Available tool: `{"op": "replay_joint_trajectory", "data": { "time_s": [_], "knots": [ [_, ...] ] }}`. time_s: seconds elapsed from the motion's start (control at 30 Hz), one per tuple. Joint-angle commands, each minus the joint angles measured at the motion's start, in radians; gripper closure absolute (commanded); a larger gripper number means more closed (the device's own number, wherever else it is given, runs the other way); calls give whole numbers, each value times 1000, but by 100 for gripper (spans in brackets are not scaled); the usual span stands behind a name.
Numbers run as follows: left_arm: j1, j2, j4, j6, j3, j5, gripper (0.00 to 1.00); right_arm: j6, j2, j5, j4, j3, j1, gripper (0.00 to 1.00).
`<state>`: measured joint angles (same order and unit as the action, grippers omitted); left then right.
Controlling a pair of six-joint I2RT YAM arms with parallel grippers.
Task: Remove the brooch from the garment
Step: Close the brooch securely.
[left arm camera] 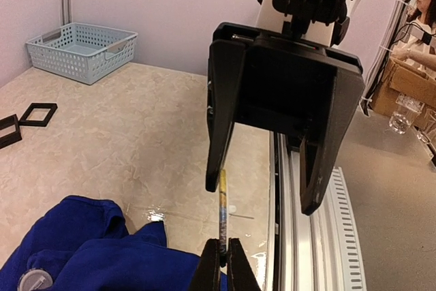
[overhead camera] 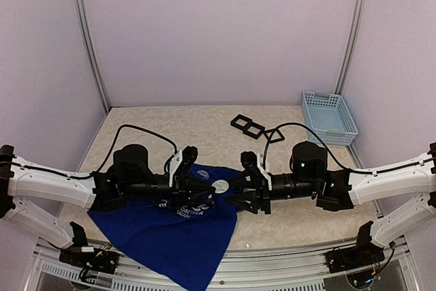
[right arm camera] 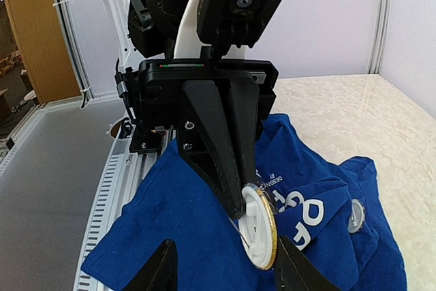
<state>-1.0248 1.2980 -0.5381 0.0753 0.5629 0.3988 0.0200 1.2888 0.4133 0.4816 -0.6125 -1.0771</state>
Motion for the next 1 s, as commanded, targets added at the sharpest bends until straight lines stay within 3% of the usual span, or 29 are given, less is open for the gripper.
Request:
{"op": "replay_joint_trajectory", "data": {
  "time_s": [0.0,0.2,0.53,0.97],
  "knots": [
    [22,-21,-17,32,-4,55,100,-9,39,-28,-30,-31,-8,48],
    [21,-2,-19,35,4,80,100,-38,64,-40,-41,-42,-14,50],
    [14,16,-20,34,11,97,100,-32,72,-48,-33,-43,-16,66],
    [8,33,-19,31,18,104,100,-23,100,-52,6,-36,-15,75]
  ]
}}
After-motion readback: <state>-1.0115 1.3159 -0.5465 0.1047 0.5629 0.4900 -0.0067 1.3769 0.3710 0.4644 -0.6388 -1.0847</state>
